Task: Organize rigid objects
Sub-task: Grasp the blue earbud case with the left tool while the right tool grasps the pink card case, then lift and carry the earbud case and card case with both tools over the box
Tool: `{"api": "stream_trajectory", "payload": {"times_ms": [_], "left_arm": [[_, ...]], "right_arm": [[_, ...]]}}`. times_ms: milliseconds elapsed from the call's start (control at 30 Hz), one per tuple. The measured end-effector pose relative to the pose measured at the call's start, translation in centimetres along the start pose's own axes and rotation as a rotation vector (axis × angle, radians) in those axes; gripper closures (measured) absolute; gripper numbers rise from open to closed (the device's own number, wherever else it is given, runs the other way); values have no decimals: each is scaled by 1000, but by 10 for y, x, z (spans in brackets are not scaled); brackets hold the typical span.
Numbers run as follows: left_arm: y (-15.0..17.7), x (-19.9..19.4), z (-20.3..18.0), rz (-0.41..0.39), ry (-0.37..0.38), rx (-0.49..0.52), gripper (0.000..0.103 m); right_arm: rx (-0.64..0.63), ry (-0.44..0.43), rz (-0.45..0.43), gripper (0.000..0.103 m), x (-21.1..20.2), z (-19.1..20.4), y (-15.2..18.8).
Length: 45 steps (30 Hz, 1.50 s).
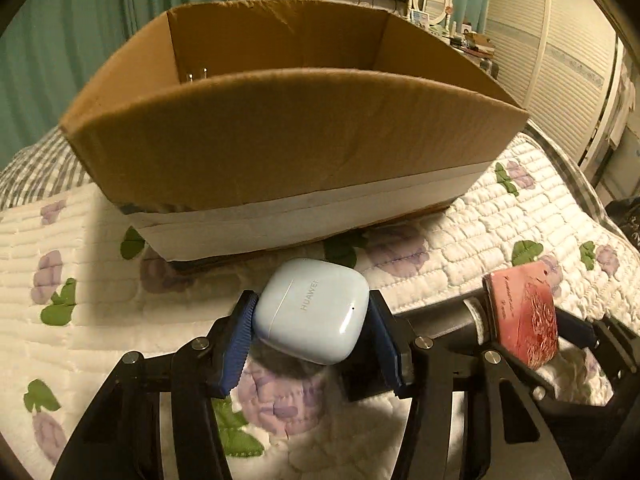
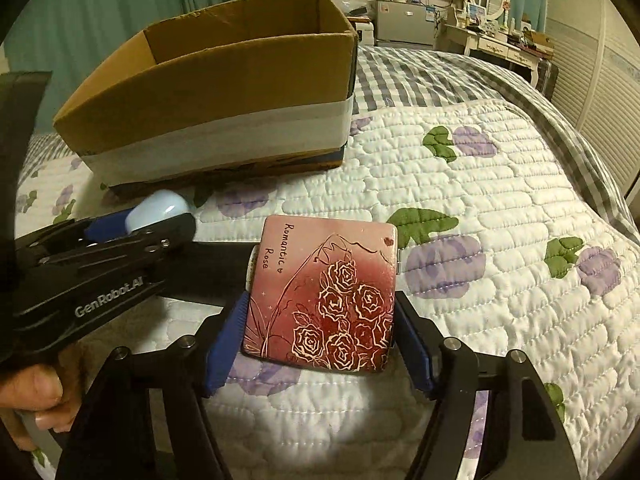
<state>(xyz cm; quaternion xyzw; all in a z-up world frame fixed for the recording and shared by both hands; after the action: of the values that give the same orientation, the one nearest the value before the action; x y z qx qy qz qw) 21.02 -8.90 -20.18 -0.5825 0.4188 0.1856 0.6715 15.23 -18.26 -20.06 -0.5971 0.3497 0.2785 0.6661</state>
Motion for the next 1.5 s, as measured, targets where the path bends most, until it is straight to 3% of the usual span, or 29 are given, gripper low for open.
{"api": "stream_trajectory", "payload": {"times_ms": [267,533,733,1133,1500], "left_arm": [[11,-44,-6,-34,14,12,48],[30,-95,14,-68,-7,-42,48],[24,-132,12,-122,-37,-25,48],[2,-227,7,-270,-13,-53,48],[-27,-297,-5,-417,-12,-24,48]], "right_arm": [[19,15,-29,34,-25,-4,2],[-9,15,-93,34,-65,2,1],[-19,-4,-150,34,-100,12,-2],[-33,-29,-316,34,-196,24,-16],[-35,-65,-481,34,-276,28,-48]]}}
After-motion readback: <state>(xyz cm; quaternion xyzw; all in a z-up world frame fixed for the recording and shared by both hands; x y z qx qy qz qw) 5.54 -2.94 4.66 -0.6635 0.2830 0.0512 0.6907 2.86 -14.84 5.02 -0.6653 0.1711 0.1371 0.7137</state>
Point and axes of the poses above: each gripper's, at about its wrist camera, not at the fingertips, and x roughly the way its jaws point, z to its left, y to its underside, the point moved 8 cm from there along x, roughly the way its jaws point, and after that the axes turned 2 degrees about y, right-handed, at the moved point
